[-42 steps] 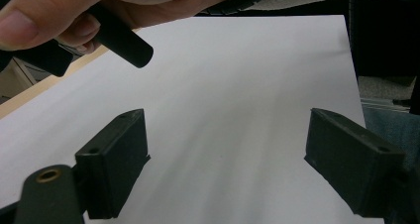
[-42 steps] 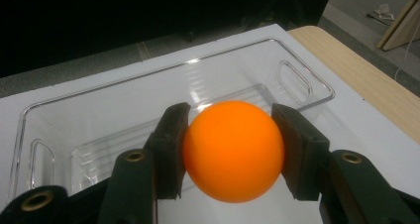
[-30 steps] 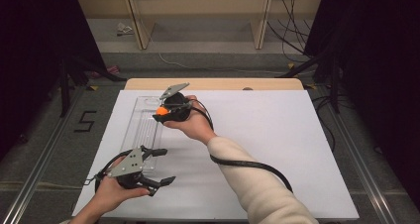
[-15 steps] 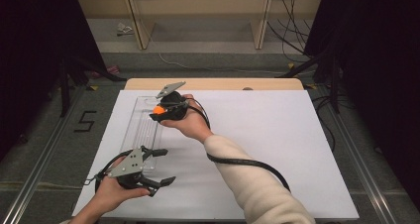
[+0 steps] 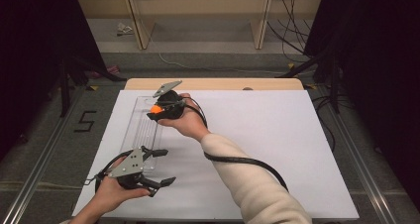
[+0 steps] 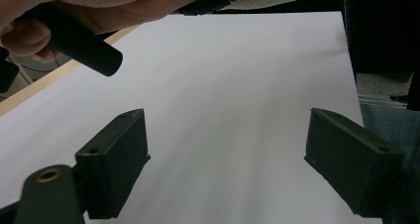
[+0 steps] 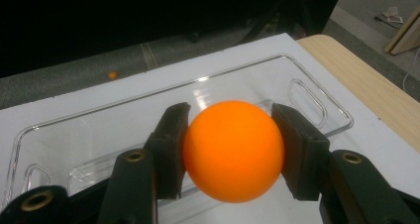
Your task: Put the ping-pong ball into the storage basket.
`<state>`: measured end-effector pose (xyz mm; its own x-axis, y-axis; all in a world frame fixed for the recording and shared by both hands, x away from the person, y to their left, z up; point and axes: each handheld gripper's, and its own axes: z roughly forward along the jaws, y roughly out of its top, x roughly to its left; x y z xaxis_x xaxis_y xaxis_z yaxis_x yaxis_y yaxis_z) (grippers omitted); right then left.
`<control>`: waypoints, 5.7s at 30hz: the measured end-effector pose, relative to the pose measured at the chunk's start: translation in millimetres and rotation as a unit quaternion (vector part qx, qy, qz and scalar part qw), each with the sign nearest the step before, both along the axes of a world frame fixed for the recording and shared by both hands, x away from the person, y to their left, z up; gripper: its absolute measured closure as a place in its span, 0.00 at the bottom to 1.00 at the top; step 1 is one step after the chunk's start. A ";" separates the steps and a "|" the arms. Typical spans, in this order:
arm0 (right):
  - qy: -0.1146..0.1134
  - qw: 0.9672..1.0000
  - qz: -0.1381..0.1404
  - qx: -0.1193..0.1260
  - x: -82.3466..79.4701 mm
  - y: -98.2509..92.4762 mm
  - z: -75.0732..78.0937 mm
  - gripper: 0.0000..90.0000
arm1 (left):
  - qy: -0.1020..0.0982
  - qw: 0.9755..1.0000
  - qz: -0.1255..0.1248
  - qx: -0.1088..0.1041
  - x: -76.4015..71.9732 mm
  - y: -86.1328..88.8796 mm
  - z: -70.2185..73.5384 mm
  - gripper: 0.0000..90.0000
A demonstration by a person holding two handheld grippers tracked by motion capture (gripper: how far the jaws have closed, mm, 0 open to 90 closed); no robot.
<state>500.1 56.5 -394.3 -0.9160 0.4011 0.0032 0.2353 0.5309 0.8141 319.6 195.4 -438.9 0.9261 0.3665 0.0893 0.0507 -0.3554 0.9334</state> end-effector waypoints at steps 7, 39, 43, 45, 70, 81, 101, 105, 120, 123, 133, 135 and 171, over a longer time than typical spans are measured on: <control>0.002 1.000 0.002 -0.002 1.2 4.7 -0.6 0.57 | 0.001 1.000 0.000 0.000 -0.2 -0.2 -0.1 0.18; 0.008 1.000 0.009 -0.011 6.0 18.3 -5.6 0.57 | 0.000 1.000 -0.002 0.000 -0.4 -0.3 -0.2 0.18; 0.009 1.000 0.011 -0.013 6.2 19.3 -6.4 0.57 | 0.000 1.000 -0.003 0.000 -0.4 -0.4 -0.2 0.18; 0.010 1.000 0.011 -0.014 6.5 19.8 -6.8 0.57 | 0.000 1.000 -0.004 0.001 -0.3 -0.4 -0.2 0.18; 0.015 0.999 0.018 -0.023 7.9 27.3 -13.8 0.57 | 0.000 1.000 -0.006 0.002 -0.8 -1.1 -0.4 0.18; 0.017 0.999 0.021 -0.028 9.0 30.6 -17.3 0.57 | -0.001 1.000 -0.008 0.003 -0.8 -1.2 -0.4 0.18; 0.020 0.999 0.025 -0.036 9.5 35.8 -23.7 0.57 | 0.000 1.000 -0.010 0.004 -1.0 -1.4 -0.6 0.18; 0.021 0.999 0.026 -0.037 9.6 36.8 -24.8 0.57 | 0.001 1.000 -0.010 0.004 -1.1 -1.5 -0.6 0.18; 0.025 0.998 0.029 -0.043 9.3 40.1 -29.4 0.57 | 0.000 1.000 -0.011 0.005 -1.2 -1.6 -0.8 0.18; 0.026 0.998 0.029 -0.044 8.9 41.1 -30.3 0.57 | 0.000 1.000 -0.011 0.005 -1.2 -1.5 -0.8 0.18; 0.028 0.998 0.030 -0.048 9.4 42.0 -33.4 0.57 | 0.001 1.000 -0.012 0.006 -1.3 -1.6 -0.7 0.18; 0.029 0.998 0.030 -0.048 9.5 42.0 -34.2 0.57 | 0.001 1.000 -0.012 0.007 -1.3 -1.6 -0.8 0.18; 0.034 0.998 0.027 -0.045 10.2 43.8 -36.2 0.54 | 0.001 1.000 -0.015 0.008 -1.5 -1.7 -0.9 0.18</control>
<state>510.3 100.2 -430.4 -0.9351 0.3529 0.0318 0.2574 0.6149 0.7454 318.1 193.7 -439.8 0.9371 0.3367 0.0926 0.0417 -0.3712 0.9276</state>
